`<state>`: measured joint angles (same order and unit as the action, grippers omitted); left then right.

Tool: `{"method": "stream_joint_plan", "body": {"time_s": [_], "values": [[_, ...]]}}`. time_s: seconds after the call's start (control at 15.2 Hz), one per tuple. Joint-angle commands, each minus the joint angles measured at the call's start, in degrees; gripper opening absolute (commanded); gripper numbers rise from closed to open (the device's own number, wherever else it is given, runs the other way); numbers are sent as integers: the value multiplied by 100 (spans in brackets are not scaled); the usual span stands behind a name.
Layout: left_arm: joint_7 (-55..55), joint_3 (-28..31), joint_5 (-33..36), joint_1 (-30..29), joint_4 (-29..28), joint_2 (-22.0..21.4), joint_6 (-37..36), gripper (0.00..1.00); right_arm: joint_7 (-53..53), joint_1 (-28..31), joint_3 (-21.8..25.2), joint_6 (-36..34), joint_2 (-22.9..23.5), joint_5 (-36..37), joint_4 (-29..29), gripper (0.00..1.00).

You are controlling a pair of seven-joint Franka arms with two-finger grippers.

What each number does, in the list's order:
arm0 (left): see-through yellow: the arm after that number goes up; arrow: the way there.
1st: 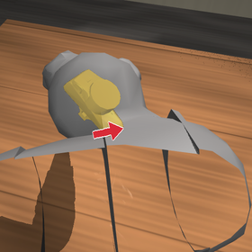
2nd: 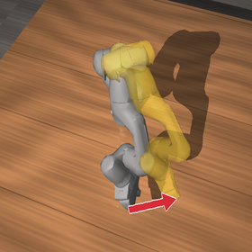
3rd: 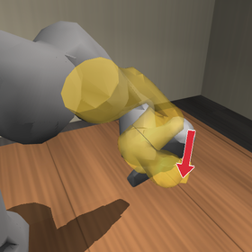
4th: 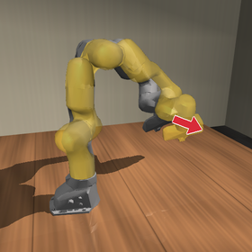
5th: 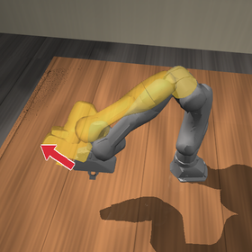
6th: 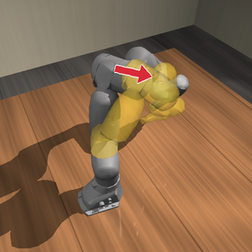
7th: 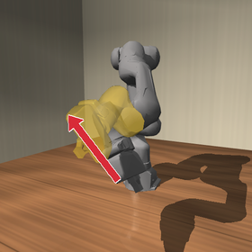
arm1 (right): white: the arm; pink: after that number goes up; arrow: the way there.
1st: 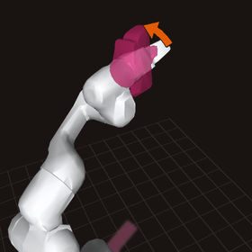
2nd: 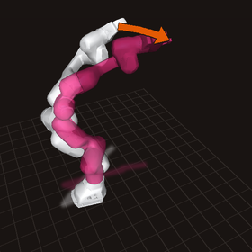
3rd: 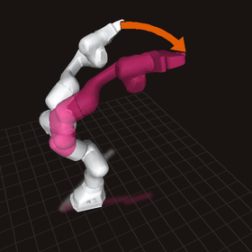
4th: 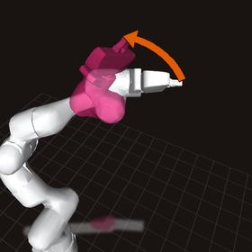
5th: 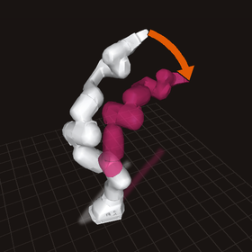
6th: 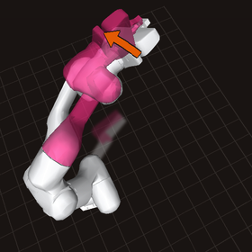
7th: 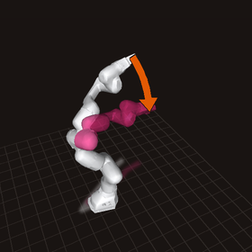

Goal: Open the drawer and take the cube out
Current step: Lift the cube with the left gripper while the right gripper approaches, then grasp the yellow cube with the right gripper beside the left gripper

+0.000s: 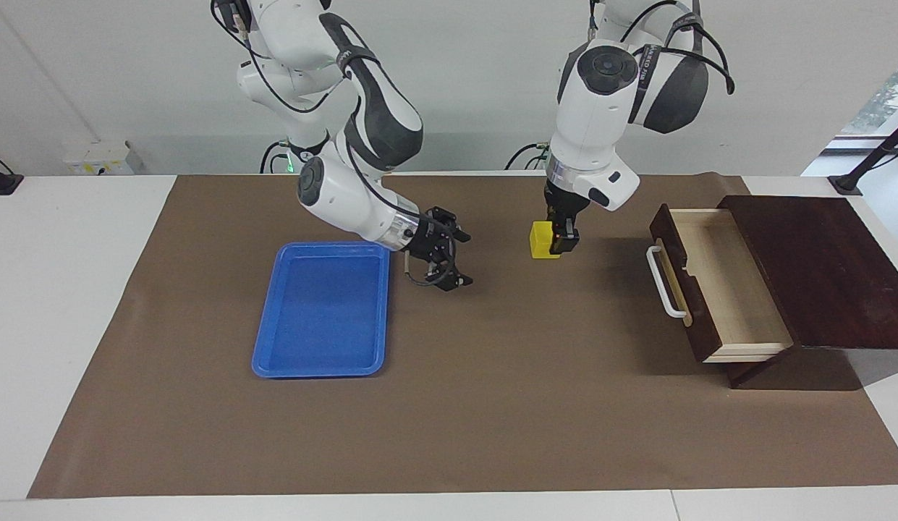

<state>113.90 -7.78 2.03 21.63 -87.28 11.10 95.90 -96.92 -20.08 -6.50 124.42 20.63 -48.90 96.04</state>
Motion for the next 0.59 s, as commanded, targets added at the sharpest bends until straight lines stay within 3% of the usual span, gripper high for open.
{"method": "stream_joint_plan", "body": {"time_s": [0.0, 0.53], "values": [[98, 57, 114, 96, 141, 50, -107, 0, -494, -275, 17, 134, 450, -59, -769, 100], [106, 48, 114, 105, 97, 33, -89, 0, -459, -936, 17, 337, 459, 521, -797, 100]]}}
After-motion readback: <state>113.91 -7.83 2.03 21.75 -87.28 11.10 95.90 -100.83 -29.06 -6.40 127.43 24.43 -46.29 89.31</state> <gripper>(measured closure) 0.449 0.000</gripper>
